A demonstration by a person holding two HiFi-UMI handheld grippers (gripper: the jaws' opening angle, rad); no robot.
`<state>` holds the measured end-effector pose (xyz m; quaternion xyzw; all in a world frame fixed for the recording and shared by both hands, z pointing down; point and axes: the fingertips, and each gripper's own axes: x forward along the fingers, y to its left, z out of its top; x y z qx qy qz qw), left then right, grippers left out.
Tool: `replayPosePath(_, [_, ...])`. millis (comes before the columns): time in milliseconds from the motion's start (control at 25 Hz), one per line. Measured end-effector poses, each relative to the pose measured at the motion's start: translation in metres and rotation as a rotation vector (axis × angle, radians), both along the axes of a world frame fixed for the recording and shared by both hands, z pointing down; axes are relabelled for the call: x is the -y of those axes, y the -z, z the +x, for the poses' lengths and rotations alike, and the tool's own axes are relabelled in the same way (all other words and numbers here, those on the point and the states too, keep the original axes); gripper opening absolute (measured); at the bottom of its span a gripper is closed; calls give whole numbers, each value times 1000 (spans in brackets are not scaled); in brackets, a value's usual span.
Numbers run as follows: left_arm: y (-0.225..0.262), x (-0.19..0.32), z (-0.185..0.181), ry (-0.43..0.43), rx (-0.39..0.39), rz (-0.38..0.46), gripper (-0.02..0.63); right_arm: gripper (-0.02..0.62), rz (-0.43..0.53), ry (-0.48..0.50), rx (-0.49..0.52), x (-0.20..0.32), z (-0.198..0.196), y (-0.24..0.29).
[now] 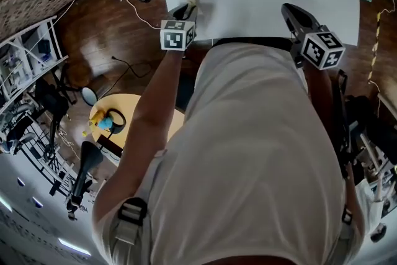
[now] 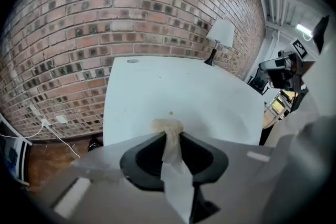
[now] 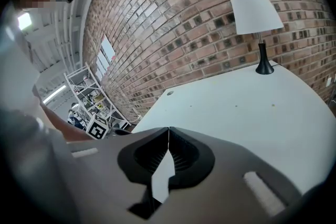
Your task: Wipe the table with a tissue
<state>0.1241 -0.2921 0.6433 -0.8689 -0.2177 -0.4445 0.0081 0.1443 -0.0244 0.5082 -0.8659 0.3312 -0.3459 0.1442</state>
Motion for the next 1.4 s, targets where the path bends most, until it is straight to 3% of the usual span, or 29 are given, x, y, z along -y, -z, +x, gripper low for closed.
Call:
replayPosePath(320, [-2, -16, 10, -24, 8, 27, 80, 9, -2, -34, 11, -13, 6, 0])
replayPosePath(640, [0, -18, 16, 95, 37, 23, 75, 9, 12, 2, 25, -19, 20, -3])
replayPosePath(920, [-2, -27, -4, 130, 114, -3, 75, 9, 28, 63, 23, -21, 34, 1])
replayPosePath(1080, [-5, -29, -17, 188, 112, -5, 75, 9, 33, 83, 27, -23, 37, -1])
replayPosePath(1280, [-5, -32, -5, 218, 109, 2, 75, 9, 45, 84, 23, -33, 46, 0])
replayPosePath(1400, [9, -26, 10, 307, 118, -15, 75, 9, 46, 80, 23, -40, 45, 2])
